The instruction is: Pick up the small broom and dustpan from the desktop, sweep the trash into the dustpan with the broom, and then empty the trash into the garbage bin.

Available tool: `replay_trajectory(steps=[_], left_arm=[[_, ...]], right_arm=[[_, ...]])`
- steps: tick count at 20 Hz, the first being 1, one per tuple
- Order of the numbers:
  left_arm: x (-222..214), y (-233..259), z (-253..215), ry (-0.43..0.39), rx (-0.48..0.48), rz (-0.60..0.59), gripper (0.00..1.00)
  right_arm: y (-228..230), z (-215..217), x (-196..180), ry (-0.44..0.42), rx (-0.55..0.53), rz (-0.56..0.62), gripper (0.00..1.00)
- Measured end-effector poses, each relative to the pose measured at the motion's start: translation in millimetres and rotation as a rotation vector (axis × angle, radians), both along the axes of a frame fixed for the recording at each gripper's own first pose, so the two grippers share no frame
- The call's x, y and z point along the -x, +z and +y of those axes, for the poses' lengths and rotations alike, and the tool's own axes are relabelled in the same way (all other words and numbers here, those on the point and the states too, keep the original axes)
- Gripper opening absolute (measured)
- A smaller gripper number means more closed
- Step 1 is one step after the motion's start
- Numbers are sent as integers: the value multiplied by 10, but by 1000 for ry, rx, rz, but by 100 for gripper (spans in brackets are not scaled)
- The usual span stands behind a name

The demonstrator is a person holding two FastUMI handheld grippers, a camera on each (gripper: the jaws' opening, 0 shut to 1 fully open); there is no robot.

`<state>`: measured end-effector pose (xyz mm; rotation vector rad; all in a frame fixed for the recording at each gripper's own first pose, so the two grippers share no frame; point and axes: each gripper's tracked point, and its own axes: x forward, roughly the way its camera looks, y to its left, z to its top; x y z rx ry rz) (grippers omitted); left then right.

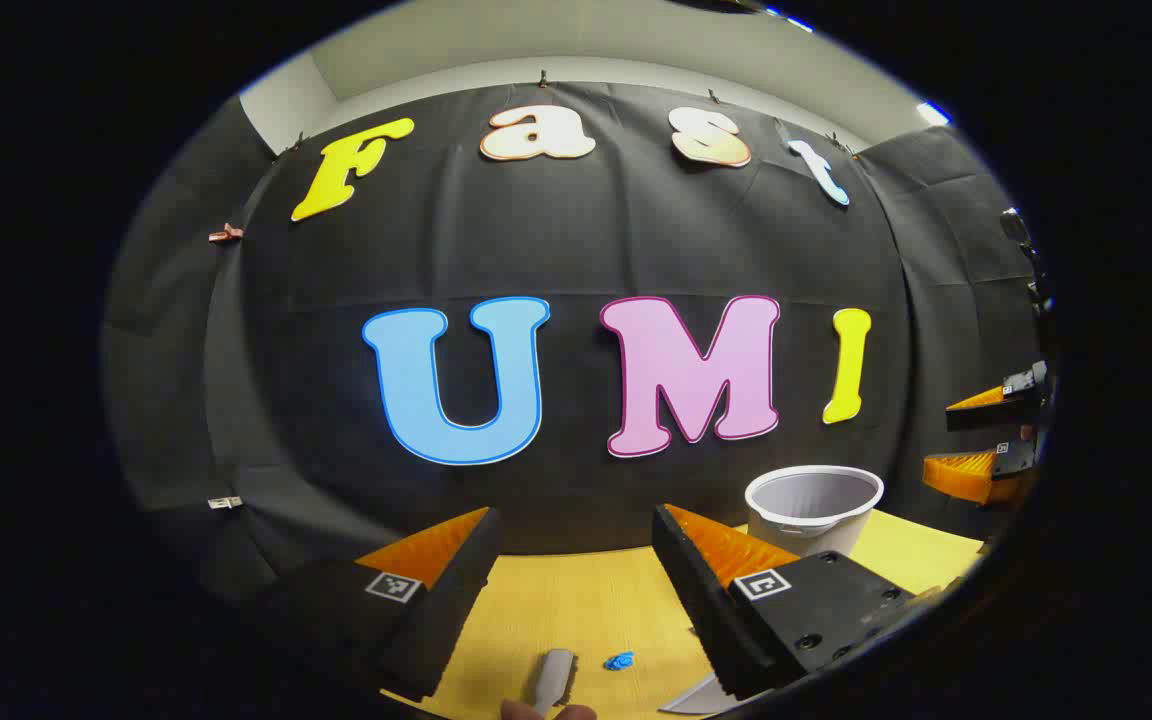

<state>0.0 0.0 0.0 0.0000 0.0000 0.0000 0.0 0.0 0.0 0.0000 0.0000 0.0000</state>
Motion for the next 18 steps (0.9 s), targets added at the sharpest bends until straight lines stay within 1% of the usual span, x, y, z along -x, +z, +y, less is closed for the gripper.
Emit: replay_trajectory(steps=[14,17,18], left_arm=[[46,-50,4,8,15,8,97],[54,-90,12,10,8,16,97],[50,-100,16,10,8,20,97]], right_arm=[[-71,10,-10,9,6,16,98],[-184,72,-14,41,5,49,98],[-273,126,13,69,2,77,98]])
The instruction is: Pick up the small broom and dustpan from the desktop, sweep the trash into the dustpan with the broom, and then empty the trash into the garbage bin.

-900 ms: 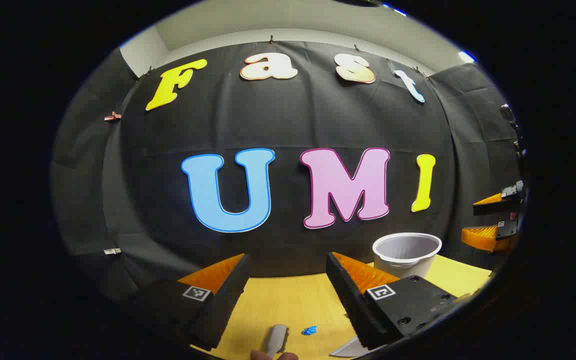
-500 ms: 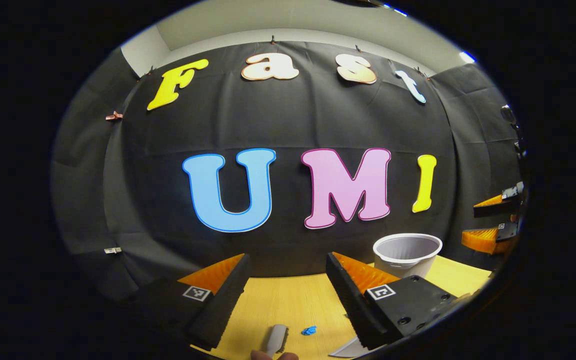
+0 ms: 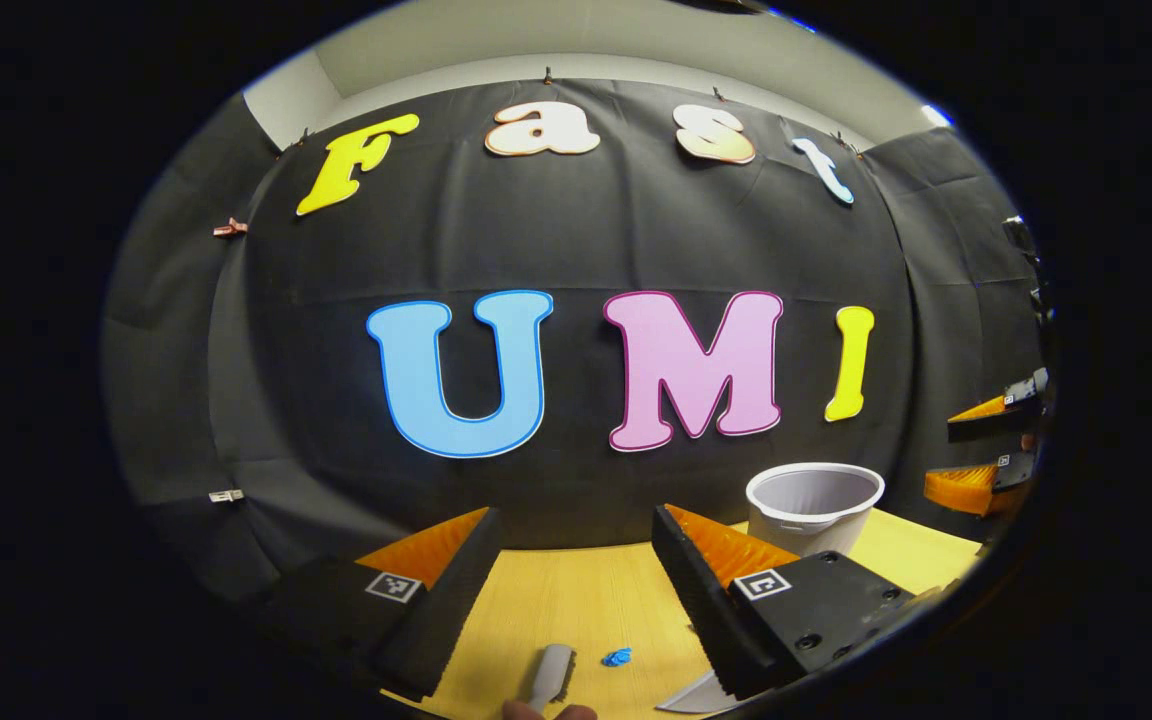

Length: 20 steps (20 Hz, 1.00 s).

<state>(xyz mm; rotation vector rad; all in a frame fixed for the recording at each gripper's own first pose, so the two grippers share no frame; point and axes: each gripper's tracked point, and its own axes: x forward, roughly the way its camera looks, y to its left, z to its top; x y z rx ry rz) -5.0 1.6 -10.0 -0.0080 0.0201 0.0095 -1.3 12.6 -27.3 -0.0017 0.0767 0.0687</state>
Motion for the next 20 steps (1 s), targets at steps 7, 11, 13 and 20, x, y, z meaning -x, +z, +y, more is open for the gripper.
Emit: replay_trajectory(steps=[7,11,13,20], left_arm=[[67,-264,43,-1,7,48,97],[147,-406,143,16,3,79,97],[145,-538,186,20,-5,90,97],[323,-821,435,61,-33,146,98]], right_arm=[[-1246,683,585,306,-40,459,96],[-2032,887,944,388,20,758,95],[-2301,970,1036,415,46,861,92],[-2951,1358,894,402,-23,1021,87]])
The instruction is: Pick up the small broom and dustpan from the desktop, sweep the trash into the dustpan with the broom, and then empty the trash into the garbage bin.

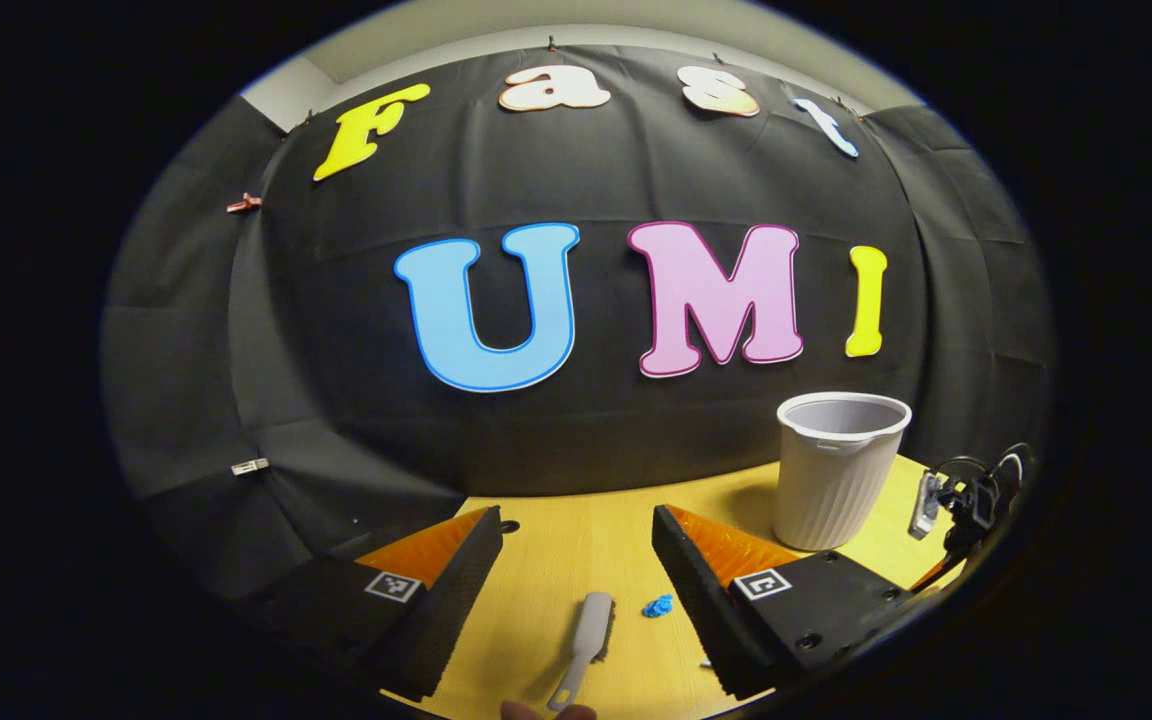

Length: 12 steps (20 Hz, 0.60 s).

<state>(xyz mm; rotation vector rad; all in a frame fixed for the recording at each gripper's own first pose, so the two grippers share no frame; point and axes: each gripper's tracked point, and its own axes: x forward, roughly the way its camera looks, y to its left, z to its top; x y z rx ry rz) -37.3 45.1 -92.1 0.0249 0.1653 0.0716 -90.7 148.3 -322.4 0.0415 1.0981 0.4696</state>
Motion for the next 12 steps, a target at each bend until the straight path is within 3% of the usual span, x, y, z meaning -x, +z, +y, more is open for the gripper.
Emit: replay_trajectory(steps=[2,3,4,8,9,10,11,12], left_arm=[[40,-66,72,15,-4,13,98],[64,-101,105,21,-7,19,98],[76,-113,133,26,-11,24,98],[127,-228,219,39,-14,50,98],[134,-265,228,40,-14,58,98],[137,-283,233,38,-14,64,98],[137,-321,238,37,-15,70,97],[132,-335,253,36,-16,77,97]], right_arm=[[-110,78,-56,-7,-3,32,84],[-162,113,-66,-4,-1,50,92],[-206,157,-93,2,1,59,85],[-271,288,-214,16,5,71,84],[-299,301,-231,17,11,77,90],[-329,306,-243,15,18,88,79],[-363,302,-255,10,27,96,81],[-396,289,-259,5,39,102,65]])
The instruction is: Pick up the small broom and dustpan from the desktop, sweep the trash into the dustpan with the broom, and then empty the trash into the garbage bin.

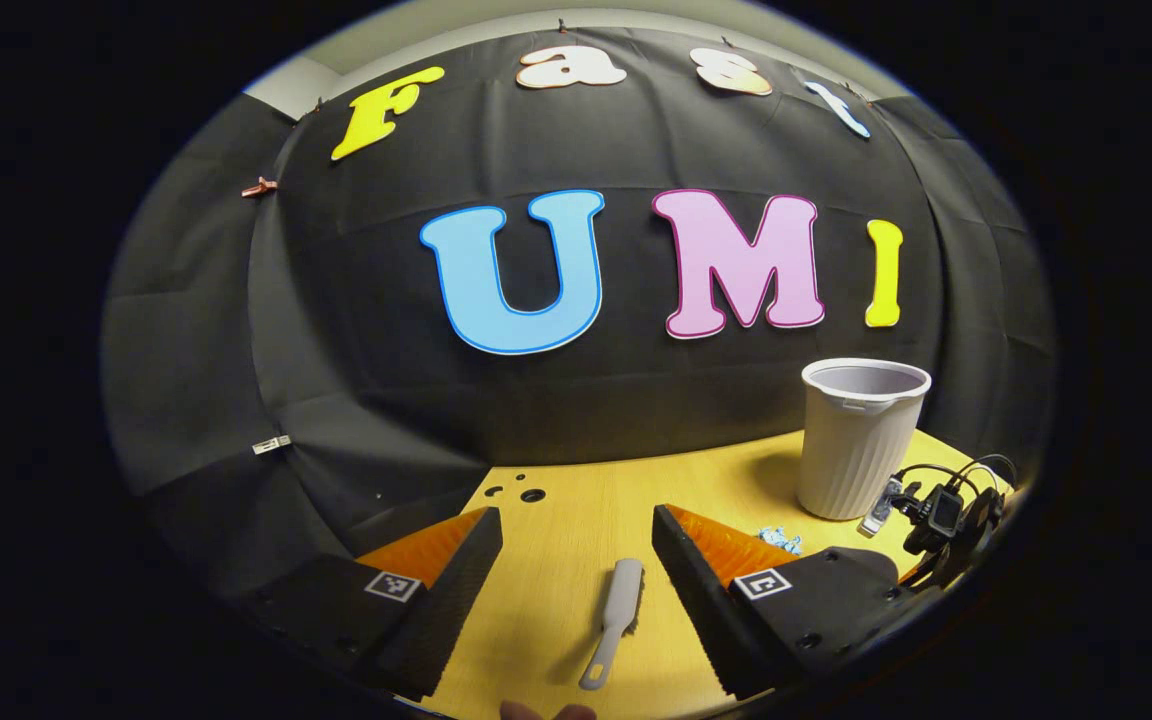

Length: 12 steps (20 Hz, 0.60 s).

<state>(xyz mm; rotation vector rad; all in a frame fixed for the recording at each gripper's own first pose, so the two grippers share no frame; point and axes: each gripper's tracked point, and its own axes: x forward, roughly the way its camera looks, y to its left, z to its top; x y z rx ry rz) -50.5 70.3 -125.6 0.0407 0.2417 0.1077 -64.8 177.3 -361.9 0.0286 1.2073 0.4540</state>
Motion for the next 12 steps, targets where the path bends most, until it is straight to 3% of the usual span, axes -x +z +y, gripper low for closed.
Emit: replay_trajectory(steps=[2,5,6,8,9,10,12], left_arm=[[0,-46,19,-1,1,12,97],[-14,-123,18,-3,13,25,98],[-27,-151,21,-3,15,32,98],[-50,-229,17,-8,18,48,97],[-61,-284,0,-15,21,59,98],[-71,-340,-21,-26,24,74,98],[-83,-459,-24,-35,25,98,98]], right_arm=[[-16,-18,-31,-12,11,-7,52],[1,-43,-33,-7,26,1,51],[-19,-28,-19,-2,28,5,43],[-11,-22,-28,7,34,-3,45],[-13,-22,-22,6,32,-5,31],[-12,-27,-28,-12,28,0,39],[15,-18,5,-17,1,20,38]])
